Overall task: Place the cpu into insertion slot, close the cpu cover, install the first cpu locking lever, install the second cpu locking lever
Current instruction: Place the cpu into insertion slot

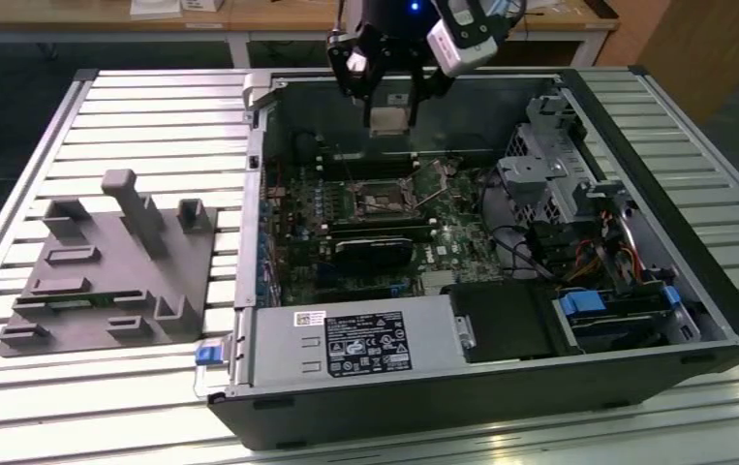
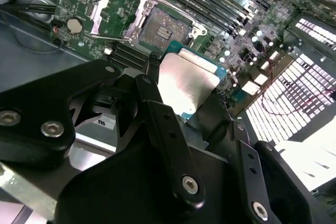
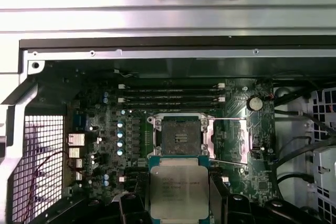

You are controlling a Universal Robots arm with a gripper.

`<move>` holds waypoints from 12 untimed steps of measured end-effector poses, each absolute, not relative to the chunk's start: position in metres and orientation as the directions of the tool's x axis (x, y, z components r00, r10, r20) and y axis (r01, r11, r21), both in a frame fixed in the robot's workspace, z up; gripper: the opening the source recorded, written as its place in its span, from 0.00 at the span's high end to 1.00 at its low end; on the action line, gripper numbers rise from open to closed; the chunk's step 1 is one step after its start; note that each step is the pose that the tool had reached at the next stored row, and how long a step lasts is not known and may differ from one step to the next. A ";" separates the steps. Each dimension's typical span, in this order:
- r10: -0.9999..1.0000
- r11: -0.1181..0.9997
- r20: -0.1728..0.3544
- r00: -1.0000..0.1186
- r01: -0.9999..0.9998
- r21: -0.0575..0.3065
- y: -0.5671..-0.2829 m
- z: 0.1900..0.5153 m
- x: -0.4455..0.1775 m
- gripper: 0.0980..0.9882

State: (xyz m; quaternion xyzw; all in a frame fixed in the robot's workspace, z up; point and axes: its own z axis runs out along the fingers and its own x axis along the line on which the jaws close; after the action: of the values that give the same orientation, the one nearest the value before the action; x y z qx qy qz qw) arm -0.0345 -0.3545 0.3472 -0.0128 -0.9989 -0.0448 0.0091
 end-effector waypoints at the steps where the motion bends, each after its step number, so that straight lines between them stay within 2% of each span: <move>1: 0.025 0.996 0.019 -1.000 0.026 0.089 -0.354 0.345 -0.035 0.51; 12: 0.025 0.996 0.019 -1.000 0.026 0.089 -0.354 0.325 -0.035 0.51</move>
State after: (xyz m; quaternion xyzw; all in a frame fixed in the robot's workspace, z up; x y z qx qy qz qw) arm -0.0345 -0.3545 0.3253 -0.0128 -0.9989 -0.0448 0.0091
